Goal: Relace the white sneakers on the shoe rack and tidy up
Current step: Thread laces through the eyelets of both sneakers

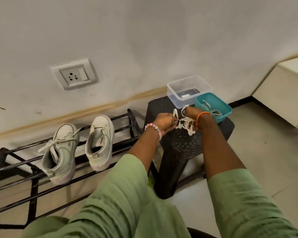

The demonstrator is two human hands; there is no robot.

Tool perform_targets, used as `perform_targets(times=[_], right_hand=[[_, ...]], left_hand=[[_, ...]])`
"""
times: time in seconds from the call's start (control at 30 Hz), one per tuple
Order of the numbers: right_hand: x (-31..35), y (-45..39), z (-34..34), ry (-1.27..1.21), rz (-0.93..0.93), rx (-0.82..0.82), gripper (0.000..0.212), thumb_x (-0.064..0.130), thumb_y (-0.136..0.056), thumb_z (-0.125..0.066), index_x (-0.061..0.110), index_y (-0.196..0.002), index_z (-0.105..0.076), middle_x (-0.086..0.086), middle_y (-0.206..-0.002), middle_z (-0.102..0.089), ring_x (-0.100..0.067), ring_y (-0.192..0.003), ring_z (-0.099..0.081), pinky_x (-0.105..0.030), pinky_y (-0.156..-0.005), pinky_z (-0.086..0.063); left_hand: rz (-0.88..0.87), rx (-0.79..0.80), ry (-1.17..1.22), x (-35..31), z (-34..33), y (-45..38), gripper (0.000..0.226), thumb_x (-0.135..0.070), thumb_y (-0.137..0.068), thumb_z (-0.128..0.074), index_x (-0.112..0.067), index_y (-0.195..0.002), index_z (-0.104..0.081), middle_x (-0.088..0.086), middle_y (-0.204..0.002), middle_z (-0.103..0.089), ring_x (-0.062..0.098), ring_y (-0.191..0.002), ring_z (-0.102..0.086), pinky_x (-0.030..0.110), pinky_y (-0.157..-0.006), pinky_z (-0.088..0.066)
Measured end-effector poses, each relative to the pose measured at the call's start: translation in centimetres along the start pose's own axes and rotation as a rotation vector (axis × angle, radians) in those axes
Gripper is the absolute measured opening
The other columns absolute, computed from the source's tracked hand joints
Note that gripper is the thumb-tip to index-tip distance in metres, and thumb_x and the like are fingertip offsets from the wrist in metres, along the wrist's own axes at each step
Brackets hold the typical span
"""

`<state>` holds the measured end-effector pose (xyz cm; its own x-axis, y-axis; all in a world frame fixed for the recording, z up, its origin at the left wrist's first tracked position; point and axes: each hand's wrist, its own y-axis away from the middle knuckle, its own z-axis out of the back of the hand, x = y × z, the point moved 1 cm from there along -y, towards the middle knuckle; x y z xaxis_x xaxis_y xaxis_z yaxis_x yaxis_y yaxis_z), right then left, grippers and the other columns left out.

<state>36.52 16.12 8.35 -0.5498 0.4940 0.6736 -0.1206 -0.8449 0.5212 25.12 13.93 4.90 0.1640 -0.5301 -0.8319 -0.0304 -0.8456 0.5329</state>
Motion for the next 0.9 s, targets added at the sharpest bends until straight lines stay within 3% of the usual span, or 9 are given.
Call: perform_targets(times=[0.07, 0.13, 0.2, 0.27, 0.37, 0.47, 0.63, 0.8, 0.9], right_hand=[[-0.9, -1.4, -0.5, 0.097, 0.057, -0.043, 0.024, 0.002, -0.093, -0.041, -0.001, -0.113, -0.055, -0.022, -0.113, -0.055, -0.034, -0.101, -0.056, -0.038, -0.085, -0.049], [-1.8, -2.8, -0.7, 0.024, 0.089, -0.079, 0.043, -0.009, -0.088, -0.044, 0.006, -0.127, -0.053, -0.02, -0.129, -0.051, -0.037, -0.113, -0.053, -0.044, -0.09, -0.051], [-2.4, -3.4, -0.7, 0.039, 0.11, -0.151, 0.054, -0.014, -0.085, -0.047, 0.014, -0.131, -0.051, -0.018, -0.132, -0.051, -0.035, -0.113, -0.055, -0.037, -0.082, -0.052], [-2.8, -3.8, -0.5, 0.02, 0.103, -0.198, 0.063, -0.014, -0.083, -0.049, 0.02, -0.137, -0.045, -0.017, -0.13, -0.053, -0.034, -0.108, -0.06, -0.04, -0.084, -0.054], [-2.9, -4.1, 0.2, 0.07, 0.11, -0.282, 0.077, -0.008, -0.08, -0.06, 0.023, -0.145, -0.033, -0.016, -0.14, -0.046, -0.034, -0.12, -0.053, -0.048, -0.098, -0.047], [-1.8, -3.0, 0.7, 0.093, 0.172, -0.405, 0.062, 0.006, -0.084, -0.064, 0.017, -0.14, -0.041, -0.015, -0.137, -0.049, -0.032, -0.124, -0.048, -0.041, -0.105, -0.041], [2.2, 2.1, -2.1, -0.155, 0.293, -0.718, 0.019, 0.02, -0.088, -0.054, 0.008, -0.099, -0.063, -0.008, -0.103, -0.065, -0.023, -0.091, -0.058, -0.027, -0.073, -0.039], [4.7, 7.6, -11.4, -0.347, 0.524, -0.594, 0.015, 0.022, -0.085, -0.056, 0.01, -0.079, -0.062, -0.009, -0.08, -0.068, -0.029, -0.078, -0.061, -0.029, -0.065, -0.041], [4.3, 9.4, -18.1, -0.111, 0.692, -0.315, 0.018, 0.027, -0.081, -0.064, 0.011, -0.087, -0.065, -0.012, -0.096, -0.064, -0.029, -0.096, -0.055, -0.036, -0.081, -0.046]], left_hand=[[0.005, 0.009, -0.014, 1.0, -0.3, -0.7, 0.028, 0.01, -0.094, -0.035, -0.011, -0.086, -0.054, 0.003, -0.084, -0.055, 0.008, -0.075, -0.053, 0.019, -0.068, -0.048], [-0.006, 0.015, -0.058, 1.7, -0.5, -1.3, 0.029, 0.01, -0.094, -0.035, -0.005, -0.104, -0.057, 0.001, -0.084, -0.054, 0.007, -0.075, -0.052, 0.018, -0.066, -0.047], [-0.02, 0.019, -0.076, 2.1, -0.6, -1.6, 0.036, 0.012, -0.093, -0.036, 0.002, -0.124, -0.052, 0.001, -0.085, -0.054, 0.007, -0.074, -0.052, 0.015, -0.061, -0.048], [-0.052, 0.008, -0.069, 2.2, -0.5, -1.7, 0.037, 0.013, -0.093, -0.037, 0.007, -0.128, -0.049, 0.002, -0.087, -0.056, 0.007, -0.074, -0.053, 0.011, -0.057, -0.048], [-0.131, -0.039, -0.053, 1.7, -0.3, -1.9, 0.034, 0.012, -0.092, -0.042, 0.009, -0.125, -0.051, 0.012, -0.105, -0.062, 0.015, -0.091, -0.059, 0.021, -0.078, -0.051], [-0.228, -0.122, -0.153, 1.2, 0.2, -1.4, 0.029, 0.008, -0.089, -0.052, 0.002, -0.117, -0.058, 0.015, -0.113, -0.065, 0.02, -0.099, -0.061, 0.034, -0.09, -0.053], [-0.403, -0.238, -0.281, 1.2, 2.2, 1.0, 0.018, -0.002, -0.093, -0.05, -0.009, -0.1, -0.065, 0.007, -0.101, -0.069, 0.018, -0.09, -0.065, 0.029, -0.079, -0.054], [-0.718, -0.5, -0.469, 2.1, 9.2, 5.2, 0.013, -0.005, -0.086, -0.054, -0.01, -0.09, -0.065, 0.002, -0.083, -0.066, 0.016, -0.075, -0.06, 0.03, -0.069, -0.048], [-0.726, -0.765, -0.623, 3.6, 16.4, 7.6, 0.022, -0.015, -0.075, -0.051, -0.01, -0.088, -0.068, 0.009, -0.087, -0.07, 0.028, -0.086, -0.063, 0.039, -0.077, -0.05]])
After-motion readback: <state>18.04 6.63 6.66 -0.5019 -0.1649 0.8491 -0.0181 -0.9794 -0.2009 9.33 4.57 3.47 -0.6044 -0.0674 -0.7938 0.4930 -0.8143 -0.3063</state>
